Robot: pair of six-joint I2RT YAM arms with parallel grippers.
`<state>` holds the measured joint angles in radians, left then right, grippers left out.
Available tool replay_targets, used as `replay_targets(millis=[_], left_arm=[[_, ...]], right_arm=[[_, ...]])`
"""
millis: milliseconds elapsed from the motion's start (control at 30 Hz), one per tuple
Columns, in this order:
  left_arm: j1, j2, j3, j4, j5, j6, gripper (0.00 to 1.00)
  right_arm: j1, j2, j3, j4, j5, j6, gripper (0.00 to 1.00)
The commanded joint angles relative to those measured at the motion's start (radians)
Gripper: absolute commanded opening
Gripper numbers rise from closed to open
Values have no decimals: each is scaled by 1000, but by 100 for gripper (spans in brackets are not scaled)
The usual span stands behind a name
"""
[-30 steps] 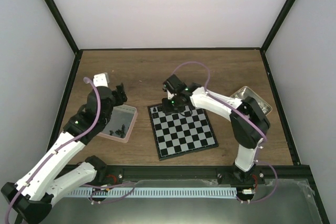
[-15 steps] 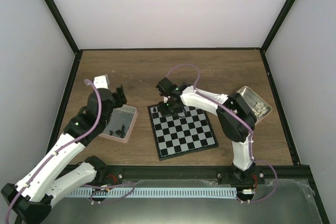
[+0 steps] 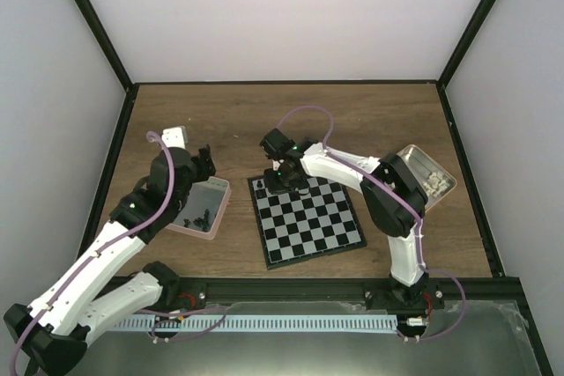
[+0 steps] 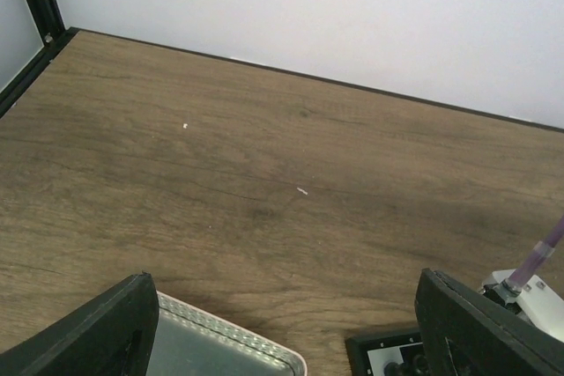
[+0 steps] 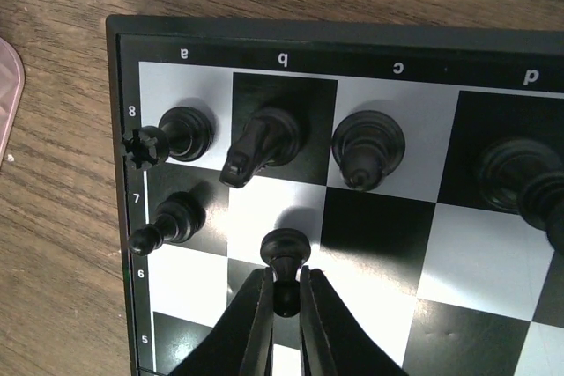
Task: Set up the chess pieces on the board
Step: Place the chess piece on the chessboard.
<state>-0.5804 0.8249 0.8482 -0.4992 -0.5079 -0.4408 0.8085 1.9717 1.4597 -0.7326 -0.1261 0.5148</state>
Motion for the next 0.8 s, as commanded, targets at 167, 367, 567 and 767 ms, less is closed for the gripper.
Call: replay_targets(millis=[167, 367, 567, 767], left_arm=[[7, 18, -5, 3, 12, 8, 82], [7, 19, -5, 0, 13, 9, 82], [8, 21, -5, 0, 14, 8, 82], [10, 22, -5, 1, 16, 7, 82]], right_arm=[[9, 13, 51, -4, -19, -2, 15], [9, 14, 48, 9, -32, -4, 15], [10, 18, 42, 19, -28, -5, 10], [11, 23, 39, 46, -21, -2, 10]])
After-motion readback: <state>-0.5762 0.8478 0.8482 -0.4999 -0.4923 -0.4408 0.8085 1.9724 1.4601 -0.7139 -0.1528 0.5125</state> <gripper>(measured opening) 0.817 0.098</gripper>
